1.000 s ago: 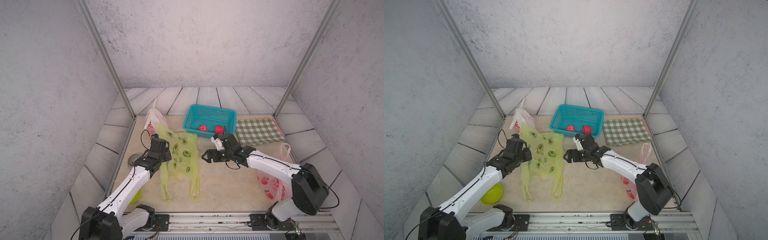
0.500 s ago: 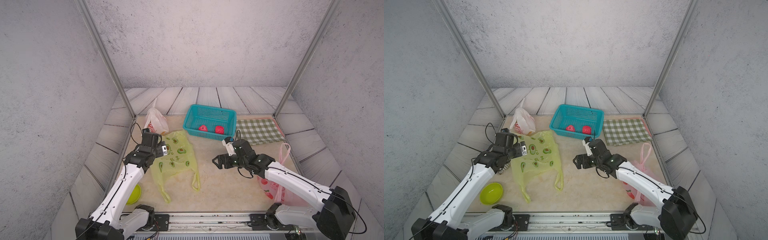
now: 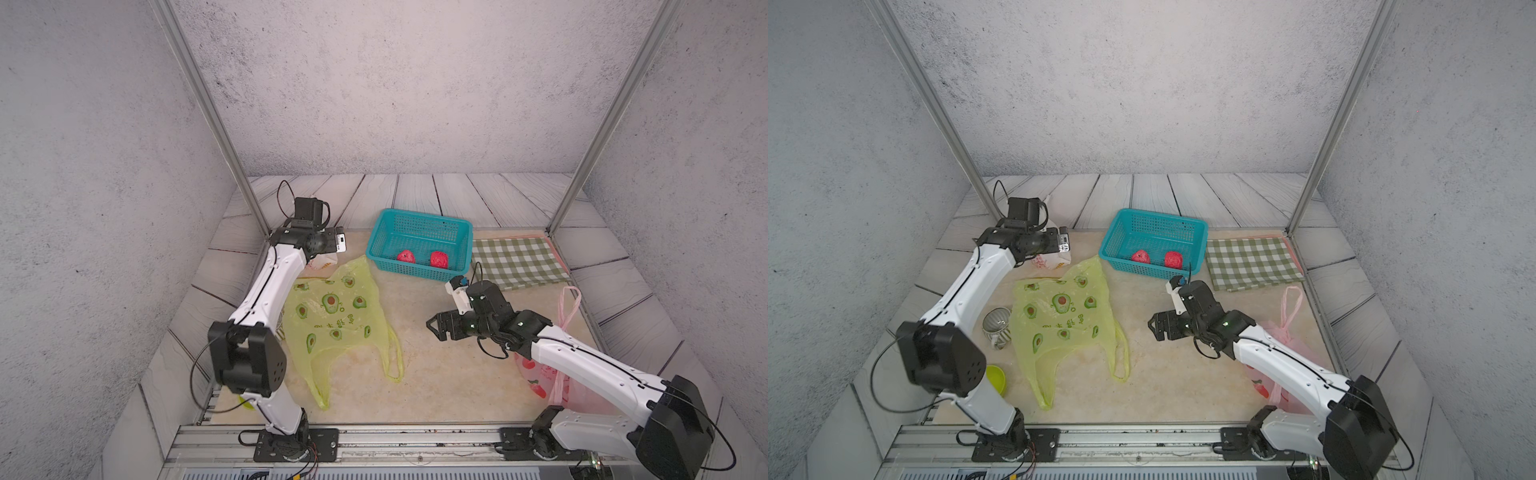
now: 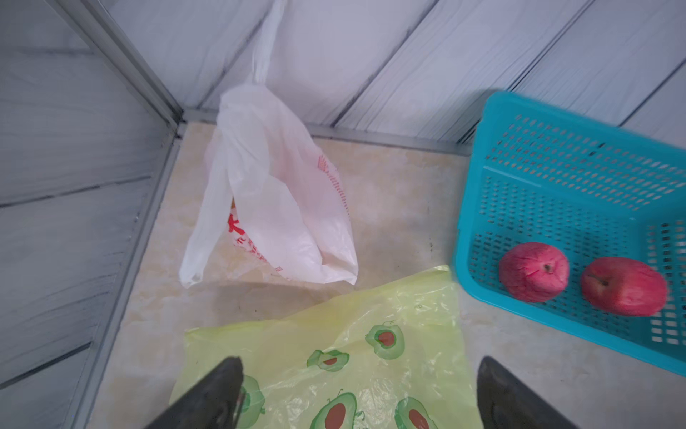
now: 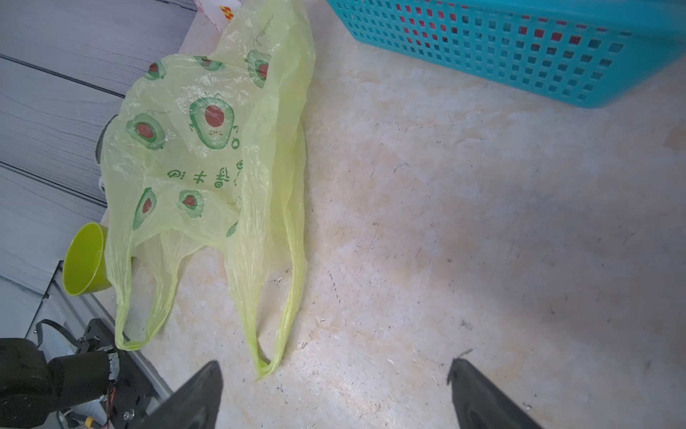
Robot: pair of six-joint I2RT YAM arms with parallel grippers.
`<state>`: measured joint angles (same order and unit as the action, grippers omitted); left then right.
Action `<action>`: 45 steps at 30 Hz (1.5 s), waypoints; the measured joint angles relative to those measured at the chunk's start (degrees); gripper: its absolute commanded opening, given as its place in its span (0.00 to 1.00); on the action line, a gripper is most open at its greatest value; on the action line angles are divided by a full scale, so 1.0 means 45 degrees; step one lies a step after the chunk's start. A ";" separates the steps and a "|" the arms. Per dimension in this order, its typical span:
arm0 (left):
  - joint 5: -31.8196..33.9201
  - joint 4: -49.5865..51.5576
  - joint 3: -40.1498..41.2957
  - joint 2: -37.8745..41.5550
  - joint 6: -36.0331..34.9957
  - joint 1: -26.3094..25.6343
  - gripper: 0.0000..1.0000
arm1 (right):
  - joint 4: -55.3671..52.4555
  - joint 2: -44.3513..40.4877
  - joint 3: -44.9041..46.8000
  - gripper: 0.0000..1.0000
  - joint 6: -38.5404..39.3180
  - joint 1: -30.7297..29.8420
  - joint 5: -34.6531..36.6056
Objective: Untie the knot of a plastic bag & take out the apple
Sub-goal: Pick up the plastic bag at the center of the board.
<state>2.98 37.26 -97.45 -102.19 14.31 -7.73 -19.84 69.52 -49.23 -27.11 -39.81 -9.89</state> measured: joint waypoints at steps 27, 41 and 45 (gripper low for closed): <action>0.0282 -0.0529 -0.5192 -0.6042 -0.0189 0.1812 0.00 | 0.1467 0.2239 0.0714 0.95 0.0340 0.0053 -0.0529; -0.1297 -0.0529 -0.3502 0.3439 -0.0423 -0.1846 0.00 | -0.1384 -0.2011 -0.0029 0.95 0.0661 0.0087 0.1768; -0.2550 -0.0661 -0.1525 0.5887 -0.0131 -0.3390 0.00 | -0.2492 -0.4342 -0.1088 0.95 0.0554 0.0117 0.3623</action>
<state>-8.49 34.28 -104.31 -75.70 13.72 -22.98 -31.05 49.98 -54.13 -24.62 -39.29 6.42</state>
